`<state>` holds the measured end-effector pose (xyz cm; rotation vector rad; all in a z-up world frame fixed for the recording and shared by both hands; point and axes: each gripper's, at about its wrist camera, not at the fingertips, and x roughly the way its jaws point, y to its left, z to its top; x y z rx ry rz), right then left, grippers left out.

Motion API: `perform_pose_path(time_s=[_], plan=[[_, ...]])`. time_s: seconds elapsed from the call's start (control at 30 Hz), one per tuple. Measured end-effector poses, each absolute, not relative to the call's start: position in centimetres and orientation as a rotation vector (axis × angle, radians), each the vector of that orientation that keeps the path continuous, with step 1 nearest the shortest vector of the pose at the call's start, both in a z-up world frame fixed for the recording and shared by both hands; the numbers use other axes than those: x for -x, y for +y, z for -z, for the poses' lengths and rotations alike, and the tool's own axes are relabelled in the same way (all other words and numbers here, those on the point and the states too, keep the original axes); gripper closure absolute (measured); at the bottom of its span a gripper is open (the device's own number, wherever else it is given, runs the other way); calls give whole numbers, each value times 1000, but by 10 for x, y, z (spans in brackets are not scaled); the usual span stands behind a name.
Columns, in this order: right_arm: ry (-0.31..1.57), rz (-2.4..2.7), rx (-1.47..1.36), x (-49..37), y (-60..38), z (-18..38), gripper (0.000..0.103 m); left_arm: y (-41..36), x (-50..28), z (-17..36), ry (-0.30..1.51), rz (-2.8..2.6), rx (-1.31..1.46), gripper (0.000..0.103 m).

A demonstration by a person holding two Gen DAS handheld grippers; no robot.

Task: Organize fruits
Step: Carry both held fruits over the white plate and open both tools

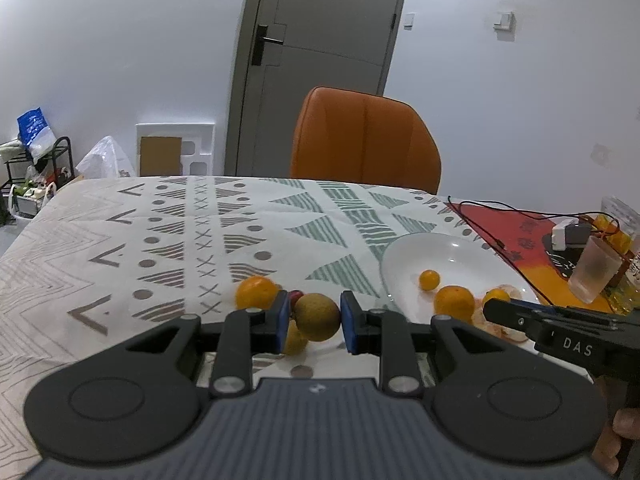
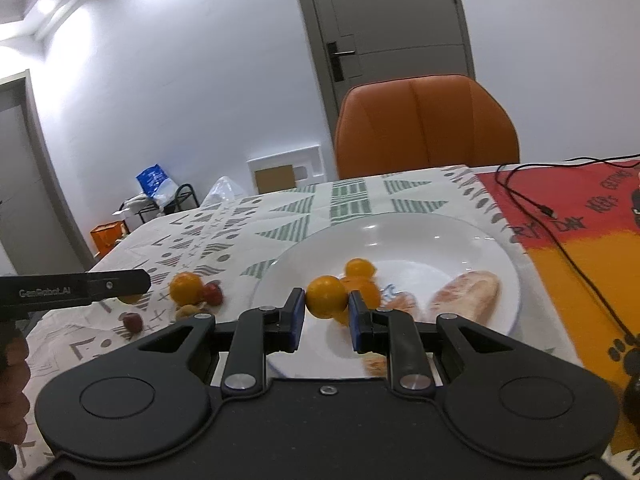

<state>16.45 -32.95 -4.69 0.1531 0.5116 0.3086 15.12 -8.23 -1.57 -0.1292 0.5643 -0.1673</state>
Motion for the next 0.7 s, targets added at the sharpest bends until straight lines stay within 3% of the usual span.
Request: perform_pose_path(time_s=[0.7], plan=[[517, -215, -159, -182, -361, 54, 81, -112, -163, 20, 576, 214, 104, 77]])
